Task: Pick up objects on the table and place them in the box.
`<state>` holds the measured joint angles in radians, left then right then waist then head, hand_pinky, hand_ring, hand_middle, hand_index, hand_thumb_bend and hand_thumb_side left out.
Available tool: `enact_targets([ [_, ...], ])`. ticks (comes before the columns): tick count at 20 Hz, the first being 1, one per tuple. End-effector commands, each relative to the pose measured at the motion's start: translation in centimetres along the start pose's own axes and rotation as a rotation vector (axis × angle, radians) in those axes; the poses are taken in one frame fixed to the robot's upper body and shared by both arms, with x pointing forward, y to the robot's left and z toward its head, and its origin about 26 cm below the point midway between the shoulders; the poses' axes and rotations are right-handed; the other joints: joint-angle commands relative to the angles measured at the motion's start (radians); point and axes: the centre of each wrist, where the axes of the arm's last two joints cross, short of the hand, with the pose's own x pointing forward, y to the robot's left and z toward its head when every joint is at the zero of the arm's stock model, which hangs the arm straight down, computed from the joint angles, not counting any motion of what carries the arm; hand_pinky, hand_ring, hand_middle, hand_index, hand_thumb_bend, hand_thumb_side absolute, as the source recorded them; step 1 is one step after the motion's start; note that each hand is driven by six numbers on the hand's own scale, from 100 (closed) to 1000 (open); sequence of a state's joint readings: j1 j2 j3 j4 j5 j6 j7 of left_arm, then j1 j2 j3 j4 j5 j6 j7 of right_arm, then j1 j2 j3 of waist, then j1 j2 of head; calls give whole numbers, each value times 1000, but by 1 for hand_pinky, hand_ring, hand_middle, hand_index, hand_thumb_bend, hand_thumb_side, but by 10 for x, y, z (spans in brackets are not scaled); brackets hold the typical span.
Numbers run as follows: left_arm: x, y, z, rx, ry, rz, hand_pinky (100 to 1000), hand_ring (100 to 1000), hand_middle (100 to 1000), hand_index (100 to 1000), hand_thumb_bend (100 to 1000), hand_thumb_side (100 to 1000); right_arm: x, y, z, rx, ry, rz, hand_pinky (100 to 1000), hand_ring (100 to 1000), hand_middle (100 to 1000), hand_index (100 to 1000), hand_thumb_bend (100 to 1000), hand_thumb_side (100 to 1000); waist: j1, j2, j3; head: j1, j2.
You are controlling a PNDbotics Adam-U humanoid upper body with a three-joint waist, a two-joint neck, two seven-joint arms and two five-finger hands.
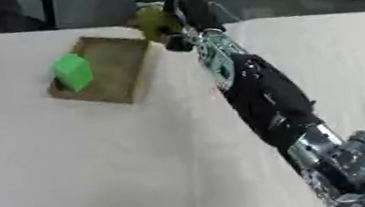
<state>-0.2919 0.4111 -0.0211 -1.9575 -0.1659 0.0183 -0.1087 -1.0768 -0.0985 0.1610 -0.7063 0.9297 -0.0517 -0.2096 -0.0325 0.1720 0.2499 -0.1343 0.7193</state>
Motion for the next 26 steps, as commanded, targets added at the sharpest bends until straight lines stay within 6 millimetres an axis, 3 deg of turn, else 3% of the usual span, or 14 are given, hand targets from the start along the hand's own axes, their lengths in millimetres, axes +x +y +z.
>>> enact_targets([
  [1,8,3,-6,-3,-38,3,708,636,657,827,563,668,21,2,-7,6,-60,26,717,696,618,471,100,100,5,-11,9,-11,-13],
  [4,9,2,-8,-5,-45,12,708,636,657,827,562,667,31,14,-5,36,-87,56,721,705,628,495,151,100,3,-8,16,-17,-16],
  [10,11,2,-9,-6,-50,16,709,637,657,827,561,669,35,28,0,85,-81,81,730,722,658,655,261,173,-2,-2,13,-19,-23],
  [11,11,2,-9,-6,-50,16,711,637,657,827,558,670,35,29,0,86,-77,83,736,742,700,795,411,314,-3,-2,12,-18,-23],
  [12,11,2,-9,-4,-49,16,711,637,657,827,558,670,34,28,0,82,-68,85,736,742,700,795,411,314,-4,-2,10,-18,-23],
  [13,11,2,-9,-3,-47,16,711,638,657,827,550,669,33,26,0,73,-64,90,748,770,749,894,538,412,-5,-2,9,-17,-24],
  [15,10,2,-9,-2,-45,16,711,638,657,827,546,673,34,21,-2,48,-59,97,768,805,803,940,601,468,-6,-3,5,-14,-24],
  [20,10,2,-8,2,-41,16,712,638,657,827,540,673,38,-2,-10,-23,-77,82,805,862,884,961,624,519,-6,-7,-4,-9,-23],
  [26,3,4,-3,35,-4,7,708,640,654,823,534,667,36,-66,-9,-178,-163,-117,764,819,806,921,492,447,-7,-18,-44,30,-18],
])
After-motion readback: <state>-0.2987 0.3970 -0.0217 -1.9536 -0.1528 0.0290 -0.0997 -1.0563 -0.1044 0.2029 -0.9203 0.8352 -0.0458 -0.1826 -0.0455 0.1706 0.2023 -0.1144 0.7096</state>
